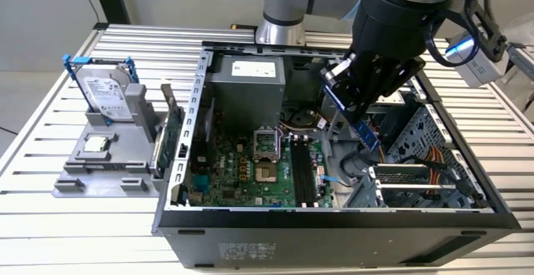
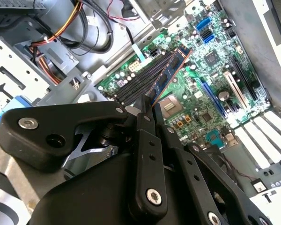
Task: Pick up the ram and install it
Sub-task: 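Insert the ram into the slot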
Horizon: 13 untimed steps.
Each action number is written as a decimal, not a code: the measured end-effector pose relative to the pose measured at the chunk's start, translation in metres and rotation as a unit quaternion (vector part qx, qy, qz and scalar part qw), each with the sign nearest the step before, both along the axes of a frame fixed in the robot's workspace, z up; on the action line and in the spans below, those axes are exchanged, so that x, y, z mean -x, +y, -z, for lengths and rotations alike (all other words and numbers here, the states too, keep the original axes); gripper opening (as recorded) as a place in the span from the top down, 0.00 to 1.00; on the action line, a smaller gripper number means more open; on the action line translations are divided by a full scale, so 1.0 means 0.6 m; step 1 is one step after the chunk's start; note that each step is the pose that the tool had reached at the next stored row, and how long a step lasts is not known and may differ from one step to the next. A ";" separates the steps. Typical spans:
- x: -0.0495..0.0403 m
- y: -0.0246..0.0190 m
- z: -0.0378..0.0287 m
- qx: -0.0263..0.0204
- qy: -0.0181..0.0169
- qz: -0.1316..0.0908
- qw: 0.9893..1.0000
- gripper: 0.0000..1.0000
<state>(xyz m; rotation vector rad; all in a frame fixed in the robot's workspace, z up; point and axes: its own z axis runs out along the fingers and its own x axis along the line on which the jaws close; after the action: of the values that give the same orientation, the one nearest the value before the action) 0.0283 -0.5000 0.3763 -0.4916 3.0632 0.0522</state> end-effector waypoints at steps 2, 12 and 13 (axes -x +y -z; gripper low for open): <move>0.000 0.0000 0.000 0.000 0.000 0.003 1.000 1.00; 0.000 0.0000 0.000 0.000 0.000 0.015 1.000 1.00; 0.000 0.0000 0.000 0.000 0.000 0.016 1.000 1.00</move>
<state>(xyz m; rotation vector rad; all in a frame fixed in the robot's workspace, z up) 0.0283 -0.5000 0.3763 -0.4422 3.0702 0.0513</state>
